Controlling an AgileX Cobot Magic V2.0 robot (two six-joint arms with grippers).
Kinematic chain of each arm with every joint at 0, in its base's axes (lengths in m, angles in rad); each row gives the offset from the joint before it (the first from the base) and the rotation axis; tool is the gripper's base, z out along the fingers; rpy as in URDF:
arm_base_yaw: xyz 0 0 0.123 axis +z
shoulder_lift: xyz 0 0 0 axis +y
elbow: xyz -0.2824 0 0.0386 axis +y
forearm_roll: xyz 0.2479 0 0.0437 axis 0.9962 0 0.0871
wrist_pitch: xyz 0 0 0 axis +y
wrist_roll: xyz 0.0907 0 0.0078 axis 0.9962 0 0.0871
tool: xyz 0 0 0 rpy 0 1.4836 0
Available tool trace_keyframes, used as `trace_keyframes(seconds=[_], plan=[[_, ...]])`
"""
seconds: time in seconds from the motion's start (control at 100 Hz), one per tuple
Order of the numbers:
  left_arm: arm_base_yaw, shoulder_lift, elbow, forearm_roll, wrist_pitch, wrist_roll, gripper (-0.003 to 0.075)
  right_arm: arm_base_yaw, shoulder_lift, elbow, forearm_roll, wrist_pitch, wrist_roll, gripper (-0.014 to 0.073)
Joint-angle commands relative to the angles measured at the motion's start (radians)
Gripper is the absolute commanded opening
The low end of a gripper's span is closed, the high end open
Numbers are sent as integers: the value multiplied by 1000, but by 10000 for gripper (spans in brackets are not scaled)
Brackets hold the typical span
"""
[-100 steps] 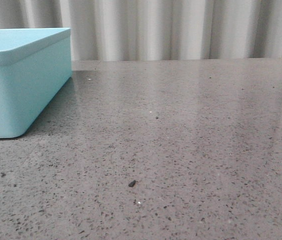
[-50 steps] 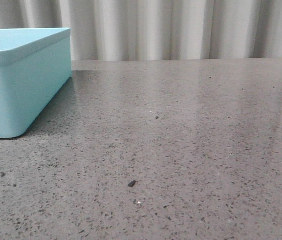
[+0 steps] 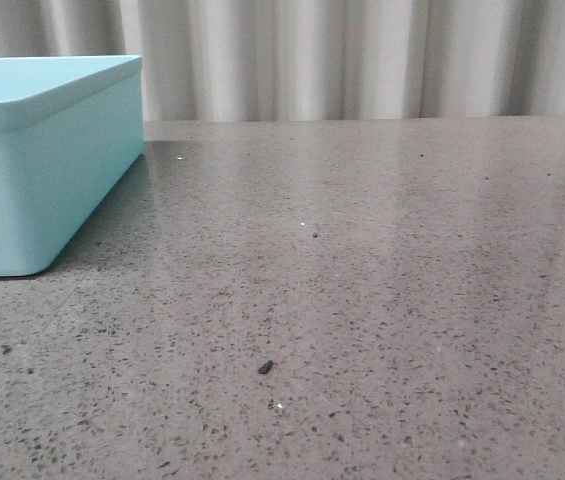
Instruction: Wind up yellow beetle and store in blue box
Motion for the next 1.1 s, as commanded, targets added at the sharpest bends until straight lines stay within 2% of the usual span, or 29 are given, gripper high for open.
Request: trace_keyframes(seconds=[0.0,0.34,0.51,1.06,1.07,1.09], plan=[[-7,10,27,-15,-72,-5,-21,2,13,-24,16,-74,-9,-41],[-7,10,27,-15,-72,-5,-21,2,13,27,16,-39,-9,-41],[-7,10,27,-15,-72,-5,-21,-11,13,89,16,-95,-9,-41],[-7,10,27,-15,-72,-5,-21,-303,13,175,3,-102,-5,-41],[-7,10,27,-15,-72,-5,-21,-306,13,175,3,-5,21,-41],[-7,10,27,-15,-72,-5,-21,-316,13,175,3,1,21,-41]])
